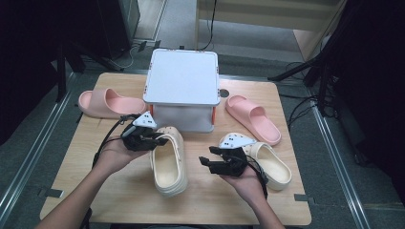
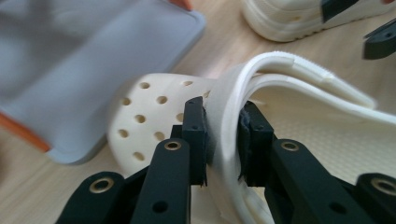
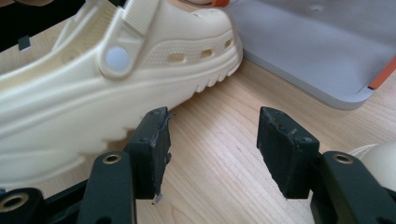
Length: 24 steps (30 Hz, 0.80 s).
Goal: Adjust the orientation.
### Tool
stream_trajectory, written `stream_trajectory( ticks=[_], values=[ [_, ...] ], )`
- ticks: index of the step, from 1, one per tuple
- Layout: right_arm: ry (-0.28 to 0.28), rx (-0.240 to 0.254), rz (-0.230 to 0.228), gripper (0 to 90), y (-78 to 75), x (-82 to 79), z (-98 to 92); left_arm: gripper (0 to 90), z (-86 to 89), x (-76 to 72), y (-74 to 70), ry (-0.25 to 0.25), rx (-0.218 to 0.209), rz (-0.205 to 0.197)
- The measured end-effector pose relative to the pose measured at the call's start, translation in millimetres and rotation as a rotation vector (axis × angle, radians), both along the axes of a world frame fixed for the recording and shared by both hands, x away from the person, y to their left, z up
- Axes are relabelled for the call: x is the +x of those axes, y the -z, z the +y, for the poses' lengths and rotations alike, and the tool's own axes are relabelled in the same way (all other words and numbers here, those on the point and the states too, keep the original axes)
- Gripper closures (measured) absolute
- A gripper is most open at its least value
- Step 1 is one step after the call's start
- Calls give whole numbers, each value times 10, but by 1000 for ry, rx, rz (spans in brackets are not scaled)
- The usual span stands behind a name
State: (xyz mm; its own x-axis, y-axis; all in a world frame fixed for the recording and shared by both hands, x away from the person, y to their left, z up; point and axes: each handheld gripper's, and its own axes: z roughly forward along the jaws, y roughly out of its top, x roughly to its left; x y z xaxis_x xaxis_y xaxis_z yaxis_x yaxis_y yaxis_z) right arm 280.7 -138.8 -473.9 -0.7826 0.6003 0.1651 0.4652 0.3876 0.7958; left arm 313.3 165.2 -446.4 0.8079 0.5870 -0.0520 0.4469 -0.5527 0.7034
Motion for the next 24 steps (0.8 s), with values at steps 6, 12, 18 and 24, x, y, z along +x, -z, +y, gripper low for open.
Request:
stream_trajectory(
  ticks=[6, 12, 18, 24],
  values=[
    [-7, -12, 0, 447, 21, -36, 35, 716, -77, -19, 61, 32, 4, 7],
    [-22, -14, -2, 446, 25, -50, 70, 683, -154, -76, 148, 60, 15, 15],
    [-36, -21, 4, 446, 37, -40, 109, 610, -106, -52, 136, 35, -16, 76],
    [-43, -26, 4, 446, 42, -39, 132, 583, 74, -45, 17, -18, -141, 95]
  ],
)
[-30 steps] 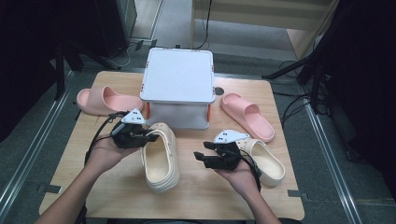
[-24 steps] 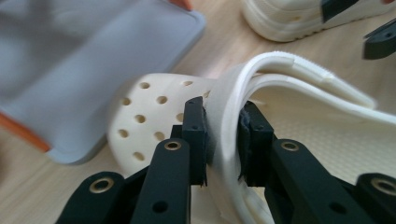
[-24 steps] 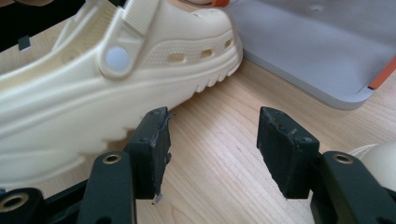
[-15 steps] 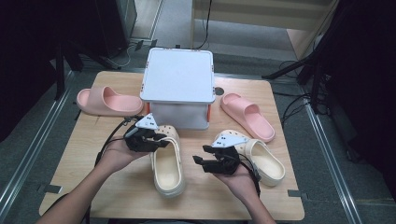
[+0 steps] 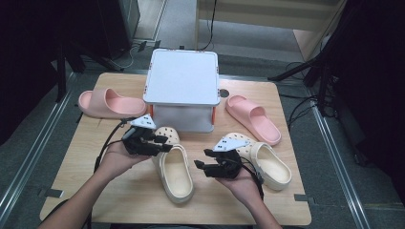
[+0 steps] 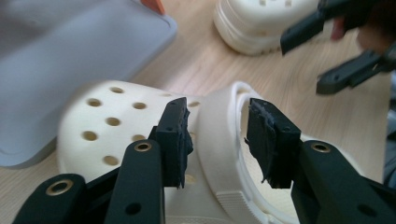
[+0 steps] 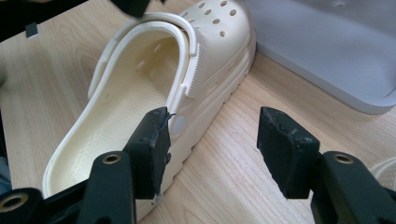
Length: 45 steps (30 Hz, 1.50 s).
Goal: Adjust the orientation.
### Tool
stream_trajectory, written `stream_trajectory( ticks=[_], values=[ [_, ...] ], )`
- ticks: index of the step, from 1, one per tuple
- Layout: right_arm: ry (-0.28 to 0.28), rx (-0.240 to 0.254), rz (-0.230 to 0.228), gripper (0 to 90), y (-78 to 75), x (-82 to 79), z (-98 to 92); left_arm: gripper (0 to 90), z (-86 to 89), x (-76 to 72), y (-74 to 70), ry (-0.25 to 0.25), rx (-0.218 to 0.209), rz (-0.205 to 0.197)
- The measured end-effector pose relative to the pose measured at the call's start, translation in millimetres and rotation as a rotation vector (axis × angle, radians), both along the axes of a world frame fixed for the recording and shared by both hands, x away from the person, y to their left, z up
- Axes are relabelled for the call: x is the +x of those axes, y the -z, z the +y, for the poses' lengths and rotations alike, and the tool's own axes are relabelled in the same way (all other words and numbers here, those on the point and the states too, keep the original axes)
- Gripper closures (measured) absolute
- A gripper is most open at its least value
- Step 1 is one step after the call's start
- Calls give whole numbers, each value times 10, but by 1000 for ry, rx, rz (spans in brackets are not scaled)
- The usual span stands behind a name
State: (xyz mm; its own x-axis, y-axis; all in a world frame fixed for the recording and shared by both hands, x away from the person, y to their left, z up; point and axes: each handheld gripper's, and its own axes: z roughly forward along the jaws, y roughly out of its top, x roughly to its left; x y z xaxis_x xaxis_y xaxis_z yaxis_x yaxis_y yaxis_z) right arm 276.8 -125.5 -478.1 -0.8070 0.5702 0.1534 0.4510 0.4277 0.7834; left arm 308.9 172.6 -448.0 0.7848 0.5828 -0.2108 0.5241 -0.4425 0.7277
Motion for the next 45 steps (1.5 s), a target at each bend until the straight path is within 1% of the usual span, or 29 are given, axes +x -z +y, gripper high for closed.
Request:
stream_trajectory(
  ticks=[2, 3, 4, 5, 6, 7, 9, 10, 11, 12, 14, 15, 16, 17, 18, 20, 22, 23, 24, 25, 27, 28, 30, 31, 33, 39, 45],
  values=[
    [0, -1, -1, 446, 4, 4, 7, 602, 90, 14, 2, -33, -2, 1],
    [-7, -2, -4, 452, 9, 7, 19, 656, 136, 24, 10, -51, 1, 7],
    [-9, -1, -1, 466, 10, 5, 26, 685, 171, 34, 18, -64, -3, 12],
    [-9, -1, -1, 466, 10, 5, 26, 685, 215, 46, 27, -81, -3, 16],
    [-29, 6, 2, 479, 18, 3, 51, 717, 262, 60, 42, -100, -1, 18],
    [-29, 6, 2, 479, 18, 3, 51, 717, 296, 73, 55, -116, -3, 21],
    [-41, 7, -2, 495, 22, 4, 79, 749, 352, 95, 88, -153, -11, 32],
    [-51, 5, 3, 529, 24, 22, 106, 791, 377, 100, 111, -166, -4, 35],
    [-51, 5, 3, 529, 24, 22, 106, 791, 383, 100, 121, -170, -1, 36],
    [-57, 6, 0, 539, 27, 33, 111, 803, 397, 96, 144, -176, 11, 40],
    [-62, 9, 12, 581, 37, 84, 134, 834, 413, 71, 189, -188, 23, 43],
    [-68, 10, 20, 607, 49, 125, 153, 849, 420, 54, 221, -190, 39, 45],
    [-68, 10, 20, 607, 49, 125, 153, 852, 420, 54, 221, -190, 39, 45],
    [-70, 1, 30, 663, 58, 165, 180, 854, 420, 41, 247, -193, 48, 52],
    [-70, 1, 30, 663, 58, 165, 180, 854, 420, 32, 259, -195, 55, 55],
    [-68, -11, 28, 718, 65, 203, 210, 852, 415, 3, 280, -199, 55, 56],
    [-61, -15, 36, 750, 70, 234, 231, 852, 412, -10, 294, -207, 55, 56],
    [-56, -16, 38, 770, 74, 250, 239, 854, 410, -12, 314, -214, 56, 61],
    [-46, -17, 51, 807, 80, 278, 258, 855, 407, -11, 335, -218, 60, 68],
    [-47, -18, 46, 821, 89, 292, 270, 855, 403, -8, 361, -220, 65, 76],
    [-45, -20, 50, 832, 91, 295, 278, 855, 393, 5, 412, -221, 83, 86],
    [-51, -20, 54, 840, 99, 305, 293, 855, 388, 10, 432, -219, 83, 98],
    [-56, -26, 55, 840, 107, 305, 324, 855, 371, 17, 463, -208, 85, 110],
    [-62, -28, 52, 839, 110, 301, 337, 855, 353, 17, 477, -199, 95, 111],
    [-55, -36, 44, 838, 110, 285, 354, 860, 338, 10, 477, -200, 98, 99],
    [-43, -23, 55, 835, 110, 261, 341, 860, 337, 38, 498, -189, 77, 104],
    [-29, -23, 48, 823, 99, 197, 311, 858, 274, 83, 500, -174, 82, 96]
  ],
)
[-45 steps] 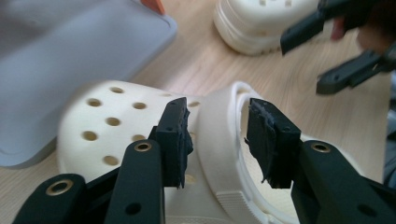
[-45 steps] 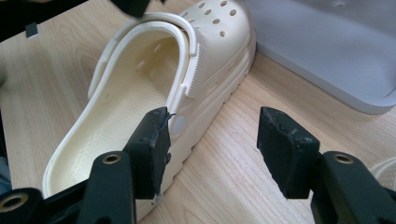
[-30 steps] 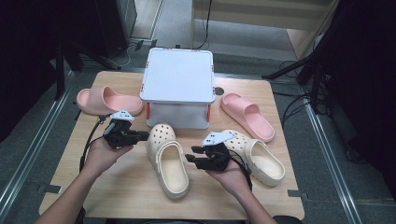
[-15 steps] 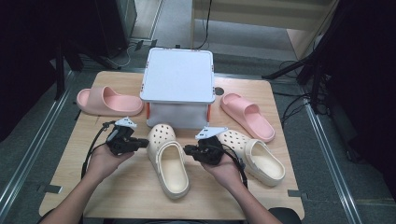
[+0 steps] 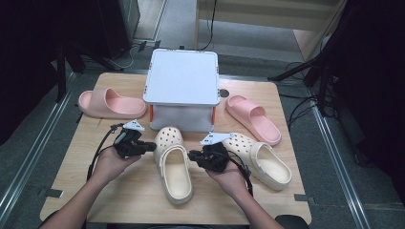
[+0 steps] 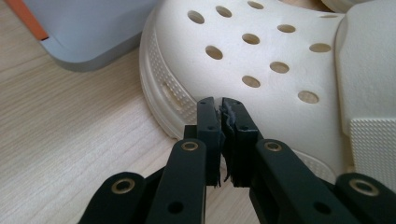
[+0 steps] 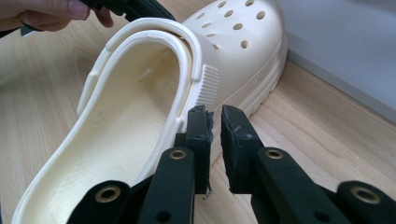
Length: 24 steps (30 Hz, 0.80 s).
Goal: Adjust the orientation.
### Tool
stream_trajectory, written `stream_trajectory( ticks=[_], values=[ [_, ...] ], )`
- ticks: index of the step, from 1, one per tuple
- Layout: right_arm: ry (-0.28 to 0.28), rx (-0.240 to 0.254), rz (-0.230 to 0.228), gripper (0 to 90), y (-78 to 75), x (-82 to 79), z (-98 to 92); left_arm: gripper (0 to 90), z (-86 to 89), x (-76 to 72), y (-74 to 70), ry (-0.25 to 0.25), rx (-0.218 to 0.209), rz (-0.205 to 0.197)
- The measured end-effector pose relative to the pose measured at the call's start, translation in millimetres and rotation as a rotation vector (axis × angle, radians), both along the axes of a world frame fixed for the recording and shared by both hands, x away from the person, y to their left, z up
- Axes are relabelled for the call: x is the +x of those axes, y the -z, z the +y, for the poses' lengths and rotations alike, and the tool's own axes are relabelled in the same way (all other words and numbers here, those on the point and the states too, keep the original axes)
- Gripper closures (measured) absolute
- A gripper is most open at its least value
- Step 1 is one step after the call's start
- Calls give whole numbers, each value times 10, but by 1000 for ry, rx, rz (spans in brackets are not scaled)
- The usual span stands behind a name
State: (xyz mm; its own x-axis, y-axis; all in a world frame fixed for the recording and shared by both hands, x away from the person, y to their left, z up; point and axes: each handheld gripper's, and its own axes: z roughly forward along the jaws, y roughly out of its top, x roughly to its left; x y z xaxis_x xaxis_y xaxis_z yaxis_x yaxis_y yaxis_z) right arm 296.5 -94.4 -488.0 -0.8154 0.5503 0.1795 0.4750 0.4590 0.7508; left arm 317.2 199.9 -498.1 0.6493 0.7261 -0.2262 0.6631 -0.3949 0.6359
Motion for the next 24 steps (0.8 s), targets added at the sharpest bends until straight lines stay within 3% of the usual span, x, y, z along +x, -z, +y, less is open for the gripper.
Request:
stream_trajectory(
  ticks=[10, 13, 14, 16, 20, 24],
  values=[
    [34, -1, 0, 791, 2, -114, -73, 839, -125, 124, -15, 39, 11, 1],
    [48, -4, -3, 754, 3, -129, -94, 802, -81, 178, -57, 43, -18, 1],
    [65, 22, 1, 737, -20, -126, -119, 803, -46, 202, -92, 36, -29, -3],
    [72, 34, -1, 724, -38, -131, -133, 805, 9, 219, -179, 17, -57, -18],
    [90, 51, -21, 665, -95, -176, -159, 803, 68, 215, -392, 11, -75, -42],
    [100, 80, -16, 615, -168, -245, -155, 786, 122, 236, -639, 18, -60, -48]
  ],
)
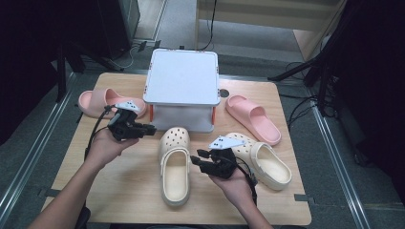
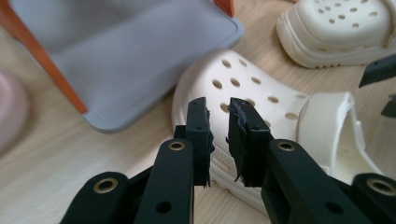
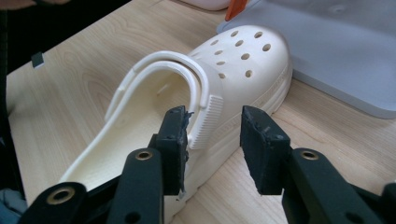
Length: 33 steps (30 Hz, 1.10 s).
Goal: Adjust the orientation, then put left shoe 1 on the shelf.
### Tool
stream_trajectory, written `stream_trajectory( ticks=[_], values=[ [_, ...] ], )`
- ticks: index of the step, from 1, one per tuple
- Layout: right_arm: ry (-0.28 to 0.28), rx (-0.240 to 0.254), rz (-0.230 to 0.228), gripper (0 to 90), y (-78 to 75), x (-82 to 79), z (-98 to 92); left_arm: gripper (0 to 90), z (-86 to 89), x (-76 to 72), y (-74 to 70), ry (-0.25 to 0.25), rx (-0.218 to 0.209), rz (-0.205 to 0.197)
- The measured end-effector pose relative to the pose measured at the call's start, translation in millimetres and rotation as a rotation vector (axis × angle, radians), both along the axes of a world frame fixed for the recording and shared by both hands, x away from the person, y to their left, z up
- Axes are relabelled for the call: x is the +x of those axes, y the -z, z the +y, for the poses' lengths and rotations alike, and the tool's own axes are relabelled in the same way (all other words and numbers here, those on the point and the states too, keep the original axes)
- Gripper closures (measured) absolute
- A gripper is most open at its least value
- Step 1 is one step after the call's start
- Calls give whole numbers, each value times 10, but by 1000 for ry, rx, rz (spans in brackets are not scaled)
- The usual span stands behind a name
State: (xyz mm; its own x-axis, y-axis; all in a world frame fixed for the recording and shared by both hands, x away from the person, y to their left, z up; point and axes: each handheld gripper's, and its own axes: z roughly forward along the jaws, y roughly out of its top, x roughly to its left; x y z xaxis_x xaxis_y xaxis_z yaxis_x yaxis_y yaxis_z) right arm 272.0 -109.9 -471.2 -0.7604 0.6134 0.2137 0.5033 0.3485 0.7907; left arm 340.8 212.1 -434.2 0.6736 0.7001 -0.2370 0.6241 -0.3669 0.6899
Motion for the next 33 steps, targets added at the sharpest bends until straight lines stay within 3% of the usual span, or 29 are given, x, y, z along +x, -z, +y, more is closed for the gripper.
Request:
stream_trajectory(
  ticks=[3, 7, 12, 17, 23, 25, 27, 33],
  values=[
    [18, 5, 1, 573, -60, -49, 6, 802, 43, 46, -223, -7, -19, -32],
    [48, 8, 3, 508, -102, -111, 21, 814, 52, 144, -366, -14, -9, -47],
    [66, -13, 10, 480, -59, -159, 61, 869, 11, 360, -545, -1, 14, -48],
    [78, -35, 25, 456, 26, -197, 135, 895, -42, 504, -697, -16, 22, -83],
    [91, -49, 49, 425, 115, -200, 221, 893, -32, 632, -684, -30, -1, -88],
    [93, -58, 54, 424, 139, -201, 249, 889, -15, 628, -645, -23, 16, -120],
    [100, -58, 57, 424, 163, -205, 266, 890, 16, 640, -618, -29, 10, -113],
    [105, -64, 74, 428, 232, -181, 340, 892, 19, 697, -553, -36, 46, -111]
  ],
)
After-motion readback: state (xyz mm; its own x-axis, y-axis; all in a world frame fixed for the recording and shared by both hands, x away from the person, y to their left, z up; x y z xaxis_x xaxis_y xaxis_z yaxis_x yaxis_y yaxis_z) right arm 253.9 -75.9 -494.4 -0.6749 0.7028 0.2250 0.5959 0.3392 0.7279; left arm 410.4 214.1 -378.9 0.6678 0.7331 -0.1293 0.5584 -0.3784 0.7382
